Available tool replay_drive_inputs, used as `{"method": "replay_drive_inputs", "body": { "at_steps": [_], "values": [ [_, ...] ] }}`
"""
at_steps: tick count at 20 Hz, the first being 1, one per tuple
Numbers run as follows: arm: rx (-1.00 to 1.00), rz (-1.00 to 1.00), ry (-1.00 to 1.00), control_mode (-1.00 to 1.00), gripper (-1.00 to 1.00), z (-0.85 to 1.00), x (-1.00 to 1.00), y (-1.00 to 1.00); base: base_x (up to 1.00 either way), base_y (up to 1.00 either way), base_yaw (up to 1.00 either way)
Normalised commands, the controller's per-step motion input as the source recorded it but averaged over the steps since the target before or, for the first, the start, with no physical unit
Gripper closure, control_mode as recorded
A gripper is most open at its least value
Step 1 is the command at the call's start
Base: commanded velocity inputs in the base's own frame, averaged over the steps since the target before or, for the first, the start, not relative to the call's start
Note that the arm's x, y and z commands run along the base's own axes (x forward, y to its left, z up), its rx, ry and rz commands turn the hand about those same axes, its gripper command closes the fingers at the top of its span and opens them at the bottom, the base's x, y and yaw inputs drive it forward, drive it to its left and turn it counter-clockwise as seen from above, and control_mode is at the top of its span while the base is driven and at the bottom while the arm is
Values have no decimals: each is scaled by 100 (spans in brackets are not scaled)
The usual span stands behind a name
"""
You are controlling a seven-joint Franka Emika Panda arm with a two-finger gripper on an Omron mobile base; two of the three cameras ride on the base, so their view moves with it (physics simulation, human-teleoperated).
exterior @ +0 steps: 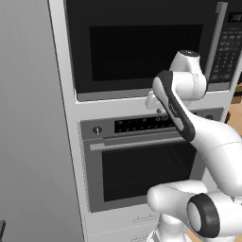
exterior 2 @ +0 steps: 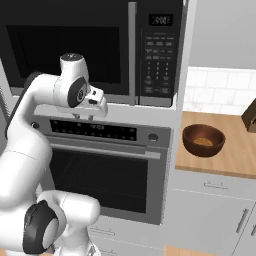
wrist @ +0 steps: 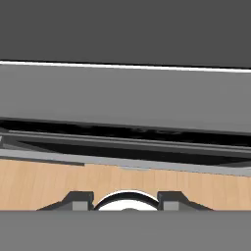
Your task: Open the microwave, place the bowl with waffle inside the microwave, then close the microwave door and turn it on.
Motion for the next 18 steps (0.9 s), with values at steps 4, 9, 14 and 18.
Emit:
{"method": "replay_drive_inputs", "body": {
  "at_steps": [4, 9, 14, 18],
  "values": [
    [0, 0, 0, -100, -100, 0, -3, 0, 0, 0, 0],
    [4, 0, -8, -100, -100, 0, -19, -24, 0, 0, 0],
    [0, 0, -43, -100, -100, 22, -62, -24, 0, 0, 0],
    [0, 0, -47, -100, -100, 84, -63, -45, 0, 0, 0]
  ]
}}
